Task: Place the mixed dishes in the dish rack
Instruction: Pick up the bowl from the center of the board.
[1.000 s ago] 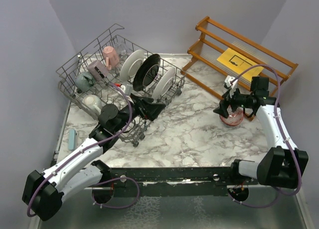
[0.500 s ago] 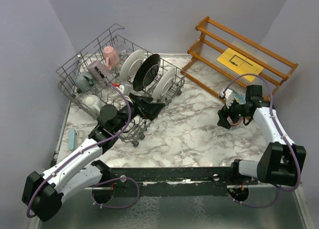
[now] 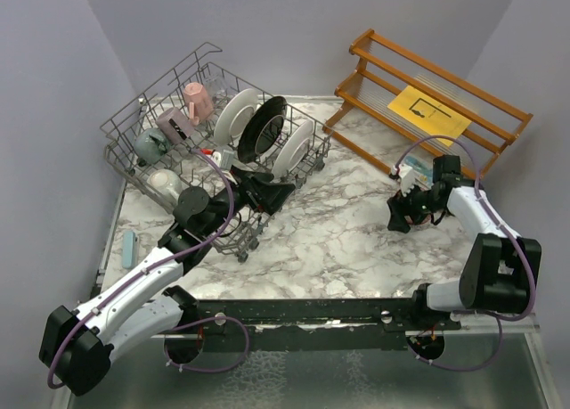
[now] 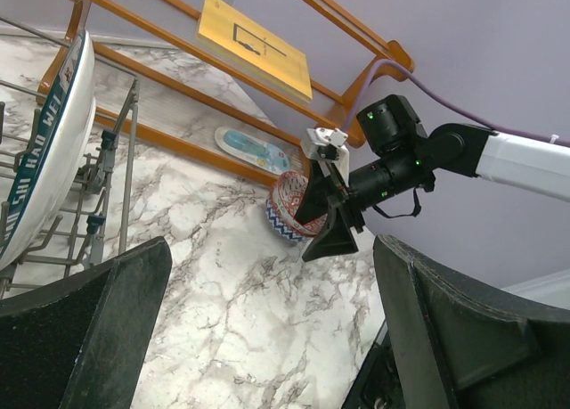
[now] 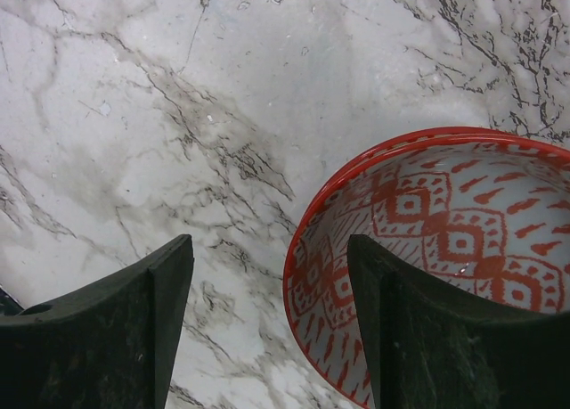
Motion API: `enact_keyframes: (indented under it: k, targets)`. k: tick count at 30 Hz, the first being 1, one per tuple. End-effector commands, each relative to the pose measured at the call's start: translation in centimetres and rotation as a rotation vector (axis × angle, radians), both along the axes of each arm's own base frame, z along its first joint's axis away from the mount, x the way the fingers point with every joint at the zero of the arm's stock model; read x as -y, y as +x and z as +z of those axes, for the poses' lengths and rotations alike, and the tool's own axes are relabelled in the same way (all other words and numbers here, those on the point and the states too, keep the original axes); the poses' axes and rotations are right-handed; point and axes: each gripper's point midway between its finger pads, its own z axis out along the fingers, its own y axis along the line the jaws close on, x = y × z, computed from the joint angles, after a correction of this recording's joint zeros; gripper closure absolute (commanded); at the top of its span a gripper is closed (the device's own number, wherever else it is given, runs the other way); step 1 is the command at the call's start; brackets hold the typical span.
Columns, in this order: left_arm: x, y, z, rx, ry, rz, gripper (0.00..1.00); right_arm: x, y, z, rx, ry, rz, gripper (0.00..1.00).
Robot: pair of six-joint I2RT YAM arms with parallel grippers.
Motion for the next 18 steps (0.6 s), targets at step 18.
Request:
enact_keyframes:
  k: [18]
  targets:
    - [-0.2,0.0,1.3,0.033,-0.028,0.014,0.02,-1.7,0.1,1.9,-0.015,0.060,0.014,0.63]
